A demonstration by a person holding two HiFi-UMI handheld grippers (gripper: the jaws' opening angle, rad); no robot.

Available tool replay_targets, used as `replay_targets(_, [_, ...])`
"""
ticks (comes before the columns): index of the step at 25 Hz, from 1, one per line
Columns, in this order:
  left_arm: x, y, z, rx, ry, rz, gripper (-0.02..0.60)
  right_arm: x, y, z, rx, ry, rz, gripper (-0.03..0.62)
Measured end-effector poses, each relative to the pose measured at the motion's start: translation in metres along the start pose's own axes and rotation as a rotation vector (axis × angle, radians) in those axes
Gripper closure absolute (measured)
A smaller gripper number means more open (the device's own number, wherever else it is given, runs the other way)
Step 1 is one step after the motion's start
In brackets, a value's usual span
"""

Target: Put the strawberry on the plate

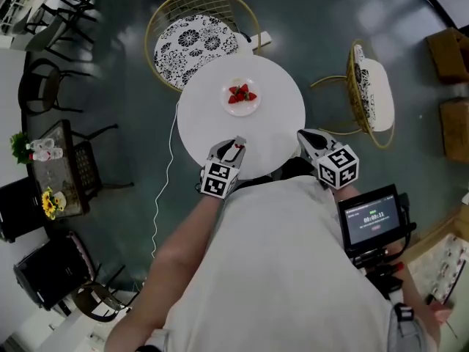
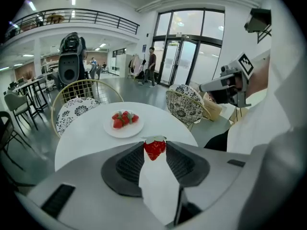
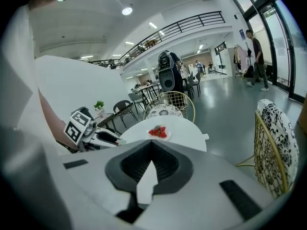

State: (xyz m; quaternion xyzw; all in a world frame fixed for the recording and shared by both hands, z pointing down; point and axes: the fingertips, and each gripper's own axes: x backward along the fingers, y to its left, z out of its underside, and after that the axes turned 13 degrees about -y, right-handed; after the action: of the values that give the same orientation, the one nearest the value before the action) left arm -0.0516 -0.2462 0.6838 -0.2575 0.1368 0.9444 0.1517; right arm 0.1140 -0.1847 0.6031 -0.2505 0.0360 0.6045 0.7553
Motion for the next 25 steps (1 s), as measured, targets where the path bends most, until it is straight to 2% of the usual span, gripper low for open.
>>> replay_targets(7, [0.000,0.000,-0.006,0.077,-0.007,-0.077,0.448,-0.015,-0.011,-0.003,0.005,0.036,-0.075,0.589])
replay_targets(13, [-0.043,0.001,-0.029,0.112,0.002,-0.129,0.448,-0.036,-0.054,-0.017,0.004,0.070,-0.170,0.589])
replay_targets(18, [-0.039,0.000,-0.026,0.184,-0.029,-0.147,0.448,-0.036,-0.046,-0.011,0.003,0.088,-0.206,0.589])
replay_targets(25, [-0.046,0.012,-0.011,0.252,0.023,-0.196,0.448,-0.032,-0.040,-0.002,-0.006,0.108,-0.229,0.589])
